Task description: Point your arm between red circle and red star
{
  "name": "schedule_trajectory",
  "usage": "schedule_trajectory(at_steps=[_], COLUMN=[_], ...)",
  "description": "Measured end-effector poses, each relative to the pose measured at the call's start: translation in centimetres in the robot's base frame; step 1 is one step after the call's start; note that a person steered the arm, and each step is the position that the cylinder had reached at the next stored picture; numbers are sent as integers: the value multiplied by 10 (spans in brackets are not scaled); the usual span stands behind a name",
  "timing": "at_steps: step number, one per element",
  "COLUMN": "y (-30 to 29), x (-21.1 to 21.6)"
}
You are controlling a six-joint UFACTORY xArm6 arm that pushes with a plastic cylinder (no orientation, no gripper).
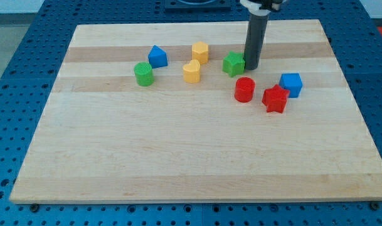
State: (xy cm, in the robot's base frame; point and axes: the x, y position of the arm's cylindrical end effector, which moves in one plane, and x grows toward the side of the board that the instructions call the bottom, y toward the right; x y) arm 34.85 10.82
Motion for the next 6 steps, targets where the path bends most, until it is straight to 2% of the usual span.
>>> schedule_trajectory(at_steps=[4,5,6], y=[9,13,10], x=[102,121,119])
